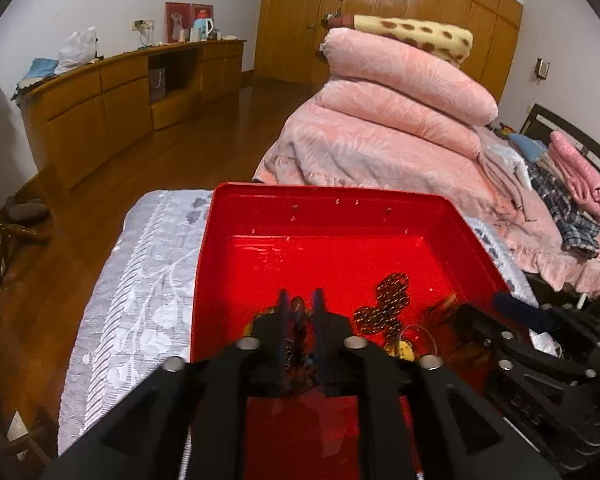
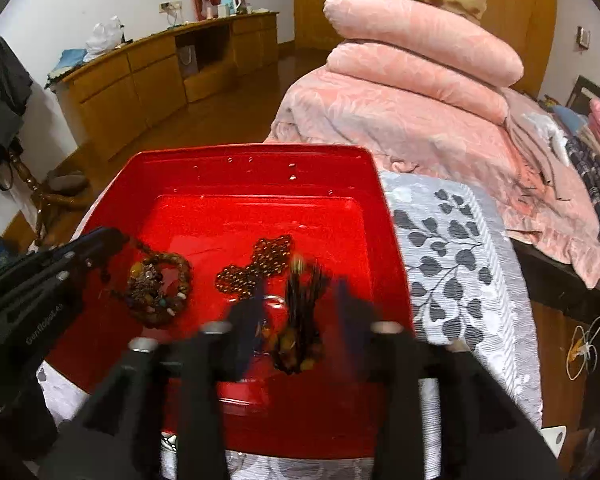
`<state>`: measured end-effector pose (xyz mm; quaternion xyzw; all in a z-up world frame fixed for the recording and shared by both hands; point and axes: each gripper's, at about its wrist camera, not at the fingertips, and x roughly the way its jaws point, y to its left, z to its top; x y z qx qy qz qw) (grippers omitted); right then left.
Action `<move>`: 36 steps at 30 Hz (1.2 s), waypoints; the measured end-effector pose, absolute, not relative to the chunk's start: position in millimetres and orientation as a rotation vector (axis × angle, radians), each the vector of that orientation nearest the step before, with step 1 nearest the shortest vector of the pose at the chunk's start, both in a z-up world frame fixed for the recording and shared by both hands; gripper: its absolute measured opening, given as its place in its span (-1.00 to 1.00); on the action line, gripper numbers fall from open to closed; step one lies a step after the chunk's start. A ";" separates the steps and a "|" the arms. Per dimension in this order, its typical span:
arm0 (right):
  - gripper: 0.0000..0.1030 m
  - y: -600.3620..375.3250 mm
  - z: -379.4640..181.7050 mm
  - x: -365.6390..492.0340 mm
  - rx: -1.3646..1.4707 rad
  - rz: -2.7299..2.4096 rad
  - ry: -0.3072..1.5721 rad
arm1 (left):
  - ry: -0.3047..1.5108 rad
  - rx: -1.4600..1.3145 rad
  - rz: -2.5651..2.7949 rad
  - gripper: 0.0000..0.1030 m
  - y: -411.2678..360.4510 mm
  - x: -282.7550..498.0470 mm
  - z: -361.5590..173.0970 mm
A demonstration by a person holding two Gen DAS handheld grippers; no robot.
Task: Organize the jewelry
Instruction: 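Lower both strands into the red tin and open both tools, then move both tools back to the wooden ring and silver watch on the quilt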
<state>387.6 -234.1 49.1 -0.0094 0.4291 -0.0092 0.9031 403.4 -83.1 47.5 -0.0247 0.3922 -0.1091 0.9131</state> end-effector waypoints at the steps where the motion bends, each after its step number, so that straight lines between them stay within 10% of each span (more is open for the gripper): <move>1: -0.16 -233.6 49.7 387.0 -0.025 -0.022 0.885 | 0.810 -0.049 -0.223 -0.60 -83.6 403.2 47.0; 36: -0.17 -235.7 73.5 344.6 -0.036 -0.070 0.843 | 0.726 0.019 -0.175 -0.48 -89.0 354.5 78.2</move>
